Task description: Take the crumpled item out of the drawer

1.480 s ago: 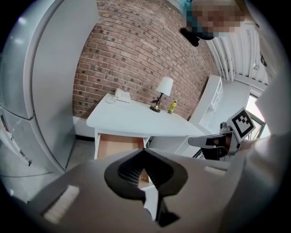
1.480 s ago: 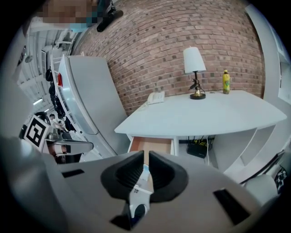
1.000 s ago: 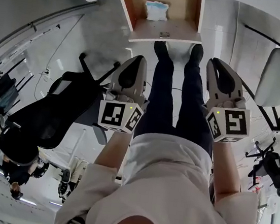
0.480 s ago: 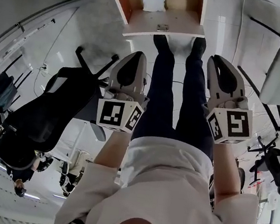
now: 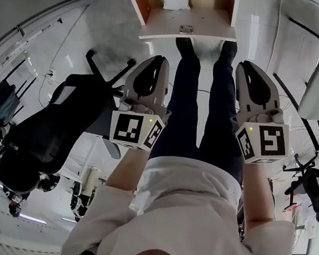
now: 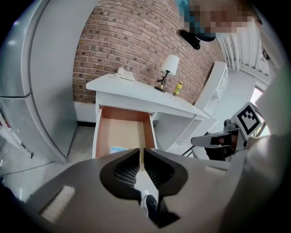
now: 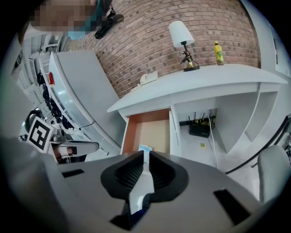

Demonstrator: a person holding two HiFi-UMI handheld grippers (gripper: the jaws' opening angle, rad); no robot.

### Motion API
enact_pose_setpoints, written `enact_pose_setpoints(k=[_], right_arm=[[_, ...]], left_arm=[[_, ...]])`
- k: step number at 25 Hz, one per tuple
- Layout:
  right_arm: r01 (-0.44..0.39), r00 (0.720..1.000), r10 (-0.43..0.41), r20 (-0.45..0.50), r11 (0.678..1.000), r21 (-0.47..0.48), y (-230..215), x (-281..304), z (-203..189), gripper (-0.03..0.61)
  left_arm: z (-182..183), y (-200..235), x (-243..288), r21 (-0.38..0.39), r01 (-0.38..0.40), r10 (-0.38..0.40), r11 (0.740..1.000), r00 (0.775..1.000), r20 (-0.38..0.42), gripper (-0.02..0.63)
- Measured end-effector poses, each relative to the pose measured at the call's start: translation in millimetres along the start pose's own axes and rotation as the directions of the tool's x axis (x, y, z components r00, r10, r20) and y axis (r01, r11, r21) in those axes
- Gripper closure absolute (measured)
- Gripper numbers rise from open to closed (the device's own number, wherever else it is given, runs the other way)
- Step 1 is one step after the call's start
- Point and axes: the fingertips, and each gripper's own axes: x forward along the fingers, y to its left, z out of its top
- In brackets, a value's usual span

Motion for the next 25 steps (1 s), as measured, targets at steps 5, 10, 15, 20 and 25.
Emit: enact_pose_setpoints(k=[5, 10, 15, 20, 25], right_arm=[[0.003, 1.0, -0.003, 0.007, 1.0, -0.001, -1, 2, 2, 0.569], [0.002, 1.0, -0.002, 0.006, 1.0, 0.003, -3, 2, 2, 0.569], [0.004, 1.0, -0.004, 0.016, 1.0, 0.012, -8, 0, 1, 0.569], [0.009, 1.0, -0.009, 0.025, 1.0, 0.021, -13, -2, 1, 0.569], [0.016, 1.0, -0.017, 0.025, 0.999, 0.031, -19, -4, -1, 0.569]], left_arm=[[-1, -3, 9, 0.017, 0.03, -0.03, 0.999, 0.999, -0.023, 0.467], [-1, -5, 22, 0.009, 0.046, -0.046, 0.999, 0.997, -0.067, 0.35], [11, -7, 36, 0.051, 0.052, -0.049, 0.997, 0.996, -0.068, 0.35], [21, -3, 56, 0.056, 0.054, -0.049, 0.997, 0.995, -0.087, 0.35], [23, 4, 76, 0.1, 0.033, -0.02, 0.994, 0.991, -0.135, 0.35]])
